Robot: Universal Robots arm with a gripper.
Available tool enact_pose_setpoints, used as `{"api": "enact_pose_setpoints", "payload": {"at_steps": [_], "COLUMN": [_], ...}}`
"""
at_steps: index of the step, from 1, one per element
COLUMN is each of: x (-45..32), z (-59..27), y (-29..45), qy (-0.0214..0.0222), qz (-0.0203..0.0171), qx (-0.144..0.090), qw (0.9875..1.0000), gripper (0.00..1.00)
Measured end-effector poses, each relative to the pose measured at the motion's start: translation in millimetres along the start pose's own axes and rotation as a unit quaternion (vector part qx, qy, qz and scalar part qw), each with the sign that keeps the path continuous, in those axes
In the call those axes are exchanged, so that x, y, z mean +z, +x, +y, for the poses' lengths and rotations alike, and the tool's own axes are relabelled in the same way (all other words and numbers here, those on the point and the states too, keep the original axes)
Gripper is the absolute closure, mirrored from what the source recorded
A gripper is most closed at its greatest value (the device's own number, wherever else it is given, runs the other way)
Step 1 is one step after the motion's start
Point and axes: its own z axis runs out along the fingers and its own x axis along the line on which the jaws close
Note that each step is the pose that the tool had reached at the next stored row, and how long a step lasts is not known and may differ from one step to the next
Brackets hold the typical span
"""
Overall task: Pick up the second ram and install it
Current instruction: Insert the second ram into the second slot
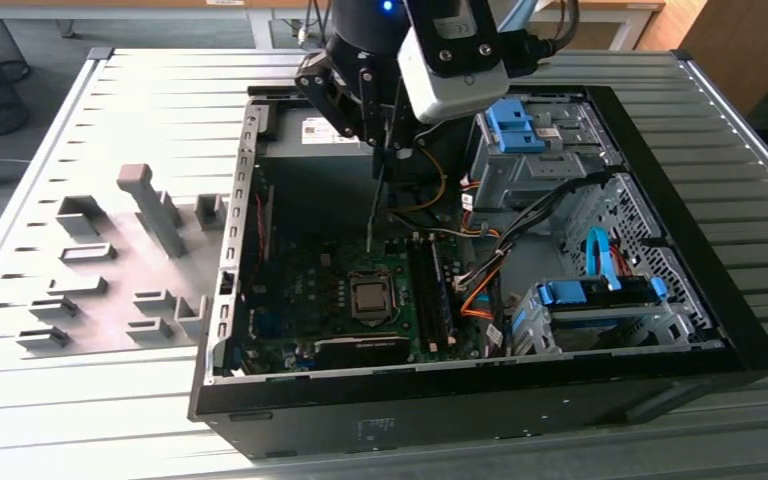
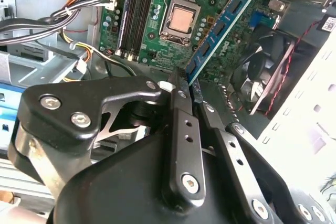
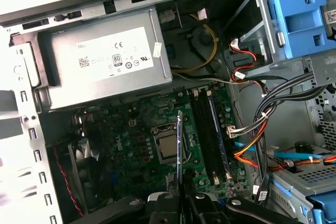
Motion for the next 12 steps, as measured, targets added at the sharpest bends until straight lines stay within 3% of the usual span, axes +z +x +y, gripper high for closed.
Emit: {"api": "enact_pose_setpoints", "payload": {"at_steps": [3, 8, 12], "x": [0.3, 1.6, 1.7], "z": [0.1, 0.1, 0.1], "y": [-0.2, -0.5, -0.5], "qy": [0.0000, -0.0001, -0.0001], "qz": [0.0000, 0.0001, 0.0001], "qx": [-0.004, -0.044, -0.045], "qw": [1.0000, 0.9990, 0.9990], "gripper": [0.86, 0.86, 0.86]}}
